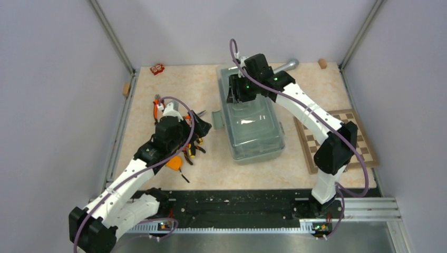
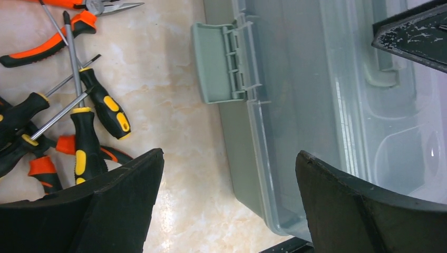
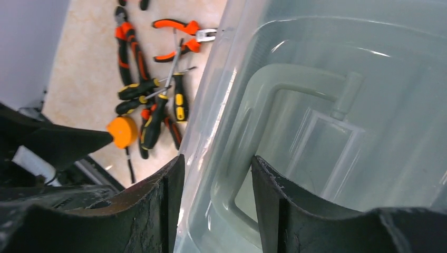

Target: Pack the tool kit

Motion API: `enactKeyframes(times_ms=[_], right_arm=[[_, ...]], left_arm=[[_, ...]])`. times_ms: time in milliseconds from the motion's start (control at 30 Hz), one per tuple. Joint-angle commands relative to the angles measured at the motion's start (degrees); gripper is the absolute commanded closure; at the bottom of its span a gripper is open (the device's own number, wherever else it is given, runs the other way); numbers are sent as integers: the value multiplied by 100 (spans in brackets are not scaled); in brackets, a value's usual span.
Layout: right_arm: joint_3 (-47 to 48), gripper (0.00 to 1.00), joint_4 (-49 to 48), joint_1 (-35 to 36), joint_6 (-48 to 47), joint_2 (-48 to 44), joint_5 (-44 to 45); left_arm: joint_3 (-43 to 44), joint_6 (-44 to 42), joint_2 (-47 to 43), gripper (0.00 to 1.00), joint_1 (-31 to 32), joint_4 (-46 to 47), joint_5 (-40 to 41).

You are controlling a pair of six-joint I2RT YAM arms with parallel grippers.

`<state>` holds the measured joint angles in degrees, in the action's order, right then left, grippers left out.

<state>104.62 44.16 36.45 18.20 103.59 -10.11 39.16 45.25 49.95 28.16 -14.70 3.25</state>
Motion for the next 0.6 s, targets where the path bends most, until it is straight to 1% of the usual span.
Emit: enactKeyframes(times_ms=[0,133,200,367,567], right_arm=[[-302,51,170,89,398,459,-1134],[-398,56,-215,-44,636,305,-1474],[-470,59,-392,-147,737,190,-1596],[-691,67,-770,-346,982,-42,-1907],[-1080,70,-1292,-551,1271,-253,-2288]], left_arm=[[293,26,90,1,-16,478,-295],[336,52,126,1,-21,575,-294],[374,38,150,1,-21,637,-462],[541,19,296,1,-19,690,-562],[667,23,422,1,-21,818,-653]])
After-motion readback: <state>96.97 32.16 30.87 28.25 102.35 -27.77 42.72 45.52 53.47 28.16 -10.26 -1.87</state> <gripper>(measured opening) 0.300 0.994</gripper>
